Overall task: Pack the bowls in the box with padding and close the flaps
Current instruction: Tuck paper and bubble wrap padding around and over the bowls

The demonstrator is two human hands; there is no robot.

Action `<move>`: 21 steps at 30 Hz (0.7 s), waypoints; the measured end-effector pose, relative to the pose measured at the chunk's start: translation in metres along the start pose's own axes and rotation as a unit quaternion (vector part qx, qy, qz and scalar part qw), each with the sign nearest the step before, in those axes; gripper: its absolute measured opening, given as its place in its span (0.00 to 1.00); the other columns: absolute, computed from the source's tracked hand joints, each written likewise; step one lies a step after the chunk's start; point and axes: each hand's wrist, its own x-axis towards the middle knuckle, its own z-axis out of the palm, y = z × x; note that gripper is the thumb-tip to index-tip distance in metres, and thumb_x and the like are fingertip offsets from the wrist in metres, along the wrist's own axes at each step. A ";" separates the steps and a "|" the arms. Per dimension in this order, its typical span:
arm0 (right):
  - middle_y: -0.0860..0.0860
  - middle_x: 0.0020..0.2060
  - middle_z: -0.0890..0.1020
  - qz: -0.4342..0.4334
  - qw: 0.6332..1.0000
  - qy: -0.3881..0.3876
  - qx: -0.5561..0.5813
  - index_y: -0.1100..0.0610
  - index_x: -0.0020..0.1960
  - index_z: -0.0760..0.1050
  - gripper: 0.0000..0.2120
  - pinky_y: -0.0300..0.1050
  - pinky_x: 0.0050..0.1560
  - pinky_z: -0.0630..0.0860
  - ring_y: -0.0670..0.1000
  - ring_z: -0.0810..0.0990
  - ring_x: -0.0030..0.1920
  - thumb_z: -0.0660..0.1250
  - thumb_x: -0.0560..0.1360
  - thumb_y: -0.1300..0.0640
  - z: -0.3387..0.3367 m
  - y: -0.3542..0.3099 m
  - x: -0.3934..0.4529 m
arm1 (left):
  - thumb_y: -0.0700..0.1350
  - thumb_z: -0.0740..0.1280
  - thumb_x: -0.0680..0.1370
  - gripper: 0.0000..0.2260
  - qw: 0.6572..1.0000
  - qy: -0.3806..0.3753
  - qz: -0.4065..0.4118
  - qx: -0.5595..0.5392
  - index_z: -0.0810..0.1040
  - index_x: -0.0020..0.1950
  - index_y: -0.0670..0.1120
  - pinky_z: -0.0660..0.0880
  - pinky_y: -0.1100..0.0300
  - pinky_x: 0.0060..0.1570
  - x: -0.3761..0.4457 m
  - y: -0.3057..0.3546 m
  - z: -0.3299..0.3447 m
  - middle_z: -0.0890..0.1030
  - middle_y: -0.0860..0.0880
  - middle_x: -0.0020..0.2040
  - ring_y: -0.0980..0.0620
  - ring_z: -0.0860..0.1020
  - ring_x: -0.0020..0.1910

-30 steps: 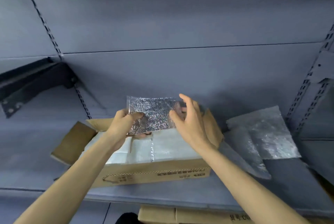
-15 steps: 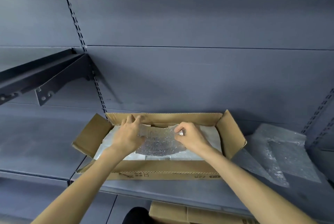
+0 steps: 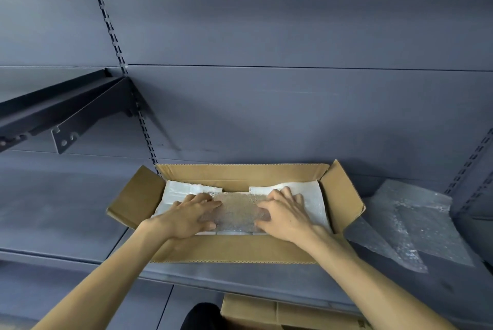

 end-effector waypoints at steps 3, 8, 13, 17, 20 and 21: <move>0.49 0.65 0.73 0.021 0.999 -0.035 0.021 0.42 0.69 0.75 0.23 0.55 0.61 0.61 0.55 0.64 0.67 0.66 0.76 0.37 -0.001 0.002 0.001 | 0.59 0.63 0.81 0.28 1.000 0.000 -0.001 -0.022 0.57 0.80 0.61 0.53 0.43 0.75 0.002 -0.007 0.004 0.55 0.56 0.80 0.50 0.53 0.78; 0.50 0.64 0.69 0.047 0.996 -0.064 0.029 0.40 0.70 0.72 0.25 0.56 0.64 0.61 0.55 0.62 0.68 0.66 0.75 0.37 0.001 0.001 0.001 | 0.61 0.64 0.79 0.28 1.000 0.026 -0.001 -0.011 0.59 0.78 0.64 0.52 0.44 0.75 0.005 -0.009 0.008 0.57 0.57 0.78 0.50 0.53 0.77; 0.53 0.70 0.64 0.065 0.996 -0.053 0.004 0.39 0.71 0.68 0.28 0.61 0.67 0.58 0.57 0.57 0.73 0.65 0.73 0.35 0.002 0.002 -0.001 | 0.76 0.61 0.70 0.39 0.998 0.041 -0.021 0.040 0.49 0.77 0.72 0.43 0.42 0.79 0.007 -0.022 0.009 0.44 0.55 0.82 0.47 0.40 0.81; 0.53 0.79 0.51 0.092 0.987 -0.120 0.051 0.35 0.78 0.55 0.35 0.68 0.72 0.55 0.57 0.47 0.79 0.62 0.74 0.35 0.001 0.005 -0.002 | 0.81 0.57 0.66 0.43 0.998 -0.028 -0.057 0.006 0.40 0.76 0.74 0.40 0.42 0.77 0.010 -0.026 0.014 0.35 0.56 0.82 0.49 0.34 0.80; 0.52 0.80 0.49 0.094 0.982 -0.152 0.061 0.35 0.79 0.51 0.36 0.68 0.71 0.58 0.57 0.46 0.80 0.61 0.75 0.35 -0.001 0.007 -0.003 | 0.81 0.53 0.68 0.41 0.997 -0.054 -0.062 -0.003 0.38 0.75 0.75 0.37 0.42 0.76 0.010 -0.025 0.013 0.32 0.57 0.80 0.49 0.31 0.79; 0.52 0.80 0.49 0.092 0.982 -0.154 0.060 0.35 0.79 0.50 0.36 0.67 0.71 0.59 0.57 0.46 0.79 0.60 0.75 0.35 -0.001 0.007 -0.003 | 0.81 0.51 0.69 0.38 0.996 -0.059 -0.064 -0.005 0.37 0.75 0.75 0.36 0.42 0.76 0.009 -0.025 0.014 0.31 0.57 0.80 0.50 0.30 0.79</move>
